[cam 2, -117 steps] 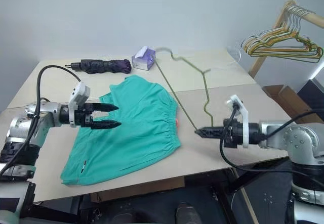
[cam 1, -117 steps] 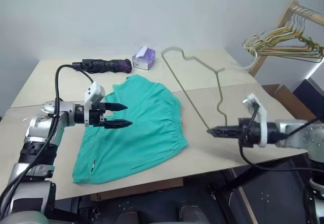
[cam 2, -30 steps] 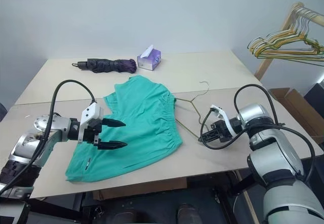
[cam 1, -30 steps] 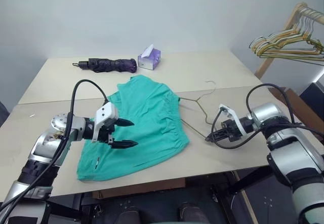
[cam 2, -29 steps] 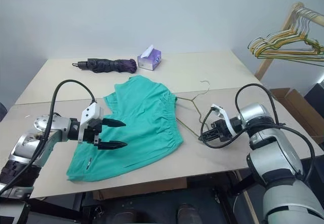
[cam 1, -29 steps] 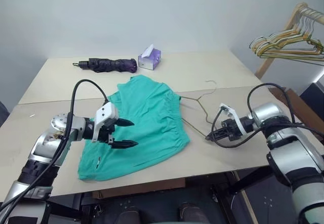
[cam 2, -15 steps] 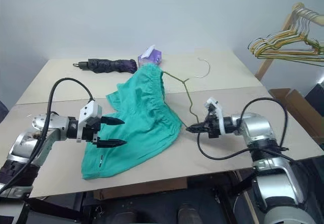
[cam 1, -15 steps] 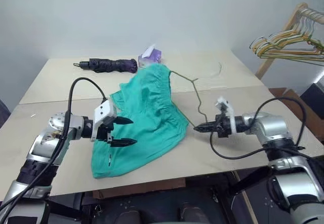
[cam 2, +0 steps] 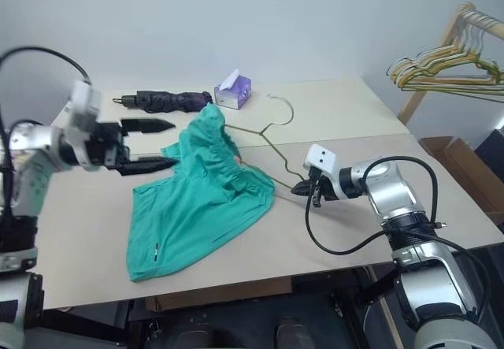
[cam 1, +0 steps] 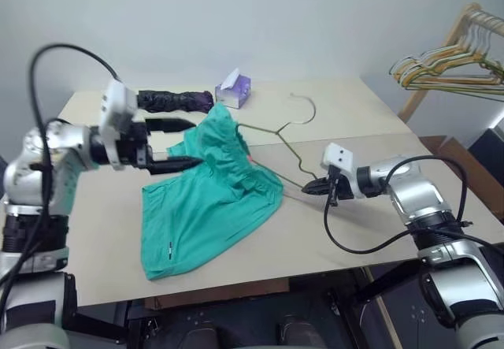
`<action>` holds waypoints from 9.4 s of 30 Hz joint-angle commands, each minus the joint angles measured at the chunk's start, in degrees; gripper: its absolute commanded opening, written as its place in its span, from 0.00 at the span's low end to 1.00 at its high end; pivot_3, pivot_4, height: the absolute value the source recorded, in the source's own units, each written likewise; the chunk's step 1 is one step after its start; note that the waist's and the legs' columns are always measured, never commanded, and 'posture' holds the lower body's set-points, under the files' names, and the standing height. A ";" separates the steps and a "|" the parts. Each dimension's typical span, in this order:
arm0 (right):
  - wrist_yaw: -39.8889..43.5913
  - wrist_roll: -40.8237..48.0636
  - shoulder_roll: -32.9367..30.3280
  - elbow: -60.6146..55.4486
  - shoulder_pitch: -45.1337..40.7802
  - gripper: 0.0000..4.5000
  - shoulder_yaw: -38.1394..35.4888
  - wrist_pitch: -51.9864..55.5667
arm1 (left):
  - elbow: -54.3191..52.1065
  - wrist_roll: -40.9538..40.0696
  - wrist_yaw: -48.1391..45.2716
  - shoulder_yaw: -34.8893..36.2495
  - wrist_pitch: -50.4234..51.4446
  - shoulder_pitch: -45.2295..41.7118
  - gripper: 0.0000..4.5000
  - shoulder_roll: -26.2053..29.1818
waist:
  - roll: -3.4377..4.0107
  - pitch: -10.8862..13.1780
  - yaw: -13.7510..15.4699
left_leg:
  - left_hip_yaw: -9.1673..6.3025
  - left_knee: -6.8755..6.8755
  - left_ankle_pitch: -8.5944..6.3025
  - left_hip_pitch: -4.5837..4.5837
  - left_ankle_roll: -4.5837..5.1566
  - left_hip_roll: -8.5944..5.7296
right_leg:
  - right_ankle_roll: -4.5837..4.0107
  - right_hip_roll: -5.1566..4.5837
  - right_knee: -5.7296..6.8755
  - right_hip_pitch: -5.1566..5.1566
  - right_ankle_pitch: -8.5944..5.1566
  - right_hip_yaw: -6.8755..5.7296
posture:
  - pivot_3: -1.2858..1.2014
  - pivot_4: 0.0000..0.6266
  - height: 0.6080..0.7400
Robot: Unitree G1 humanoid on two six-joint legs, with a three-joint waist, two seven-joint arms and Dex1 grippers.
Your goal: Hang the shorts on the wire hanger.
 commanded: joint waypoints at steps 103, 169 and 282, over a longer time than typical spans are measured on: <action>-28.35 9.86 25.03 -10.01 6.93 0.86 -8.51 17.44 | 48.80 11.86 -13.89 -32.25 -36.78 -32.40 0.02 1.33 | 0.01 0.08 -2.27 | -0.11 0.43 -0.07 -0.32 0.12 0.02 | 0.12 0.01 0.33 -0.20 -0.09 0.00 | 0.50 0.00 1.00; -19.90 13.56 -6.76 -24.48 1.48 0.00 -6.82 22.26 | 43.49 13.73 -13.89 -34.78 -39.63 -26.18 0.02 7.97 | 0.03 0.10 -2.06 | -0.13 0.44 -0.08 -0.35 0.13 0.01 | 0.14 0.00 0.34 -0.23 -0.11 -0.01 | 0.51 0.00 1.00; -3.04 5.24 2.75 -11.85 -16.95 0.00 -0.02 22.94 | 46.42 14.54 -13.28 -16.43 -37.58 -27.04 0.96 0.02 | 0.09 0.13 -2.60 | -0.15 0.89 -0.07 -1.13 0.13 0.02 | 0.13 -0.03 0.79 -1.07 -0.10 -0.02 | 0.49 0.00 1.00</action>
